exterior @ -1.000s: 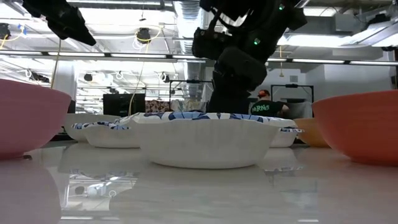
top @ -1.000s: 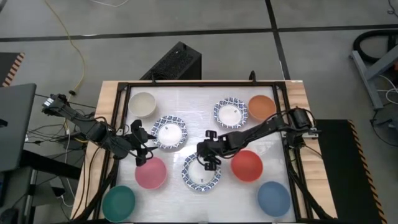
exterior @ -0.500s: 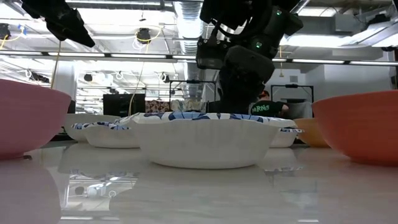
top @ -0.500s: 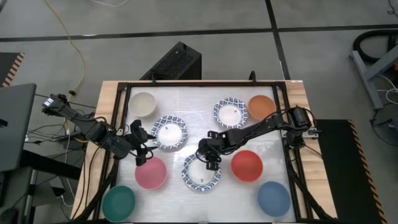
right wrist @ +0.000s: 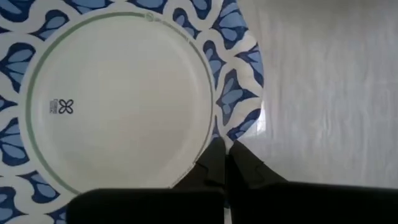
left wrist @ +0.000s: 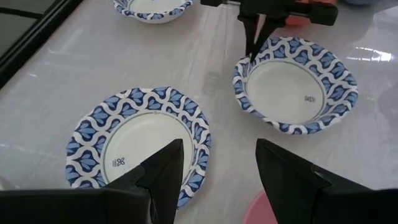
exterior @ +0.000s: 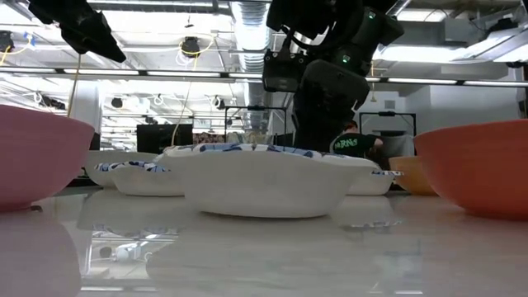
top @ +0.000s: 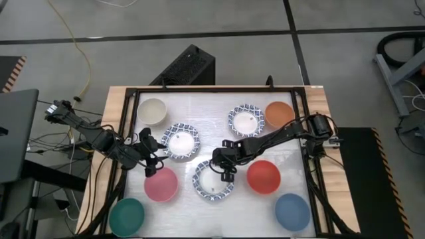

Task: Nest bowls inside each other
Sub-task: Stack the bottom white patterned bowl on top of the top white patterned bowl

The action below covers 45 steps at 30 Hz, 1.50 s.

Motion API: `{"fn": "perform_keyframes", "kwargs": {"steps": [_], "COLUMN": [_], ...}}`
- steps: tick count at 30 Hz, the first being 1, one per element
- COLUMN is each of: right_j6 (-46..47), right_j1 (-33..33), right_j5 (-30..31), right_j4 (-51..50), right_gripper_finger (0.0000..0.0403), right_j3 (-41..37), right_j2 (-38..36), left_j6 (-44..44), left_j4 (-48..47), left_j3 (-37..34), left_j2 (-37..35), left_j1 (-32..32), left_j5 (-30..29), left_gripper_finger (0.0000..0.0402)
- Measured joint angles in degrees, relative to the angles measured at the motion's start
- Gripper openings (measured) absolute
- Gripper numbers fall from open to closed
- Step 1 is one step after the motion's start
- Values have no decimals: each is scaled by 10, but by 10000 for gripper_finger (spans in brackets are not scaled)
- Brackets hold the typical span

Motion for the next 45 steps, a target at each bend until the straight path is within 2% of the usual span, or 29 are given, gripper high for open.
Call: {"fn": "perform_keyframes", "kwargs": {"steps": [7, 12, 17, 22, 31, 35, 45], "right_j6": [1, -16, -16, 8, 117, 174, 197], "right_j1": [-39, -66, -111, -179, -328, -361, -367], "right_j5": [-58, -54, -29, 58, 70, 69, 63], "right_j4": [-14, -50, -114, -198, -200, -197, -148], "right_gripper_finger": [4, 3, 1, 1, 1, 1, 1], "right_j3": [-1, -1, -1, -13, -125, -171, -229], "right_j2": [-21, -85, -179, -268, -398, -415, -379], "left_j6": [-9, -9, -10, -10, -9, -9, -12], "left_j4": [0, -1, -2, -2, -2, -2, 1], "left_j3": [0, 0, 0, 0, 0, 0, 0], "left_j2": [0, 0, 0, 0, 0, 0, 0], "left_j1": [0, 0, 0, 0, 0, 0, 0], "left_j5": [1, 11, 20, 19, 13, 9, -10], "left_gripper_finger": [191, 191, 191, 191, 191, 191, 191]}}
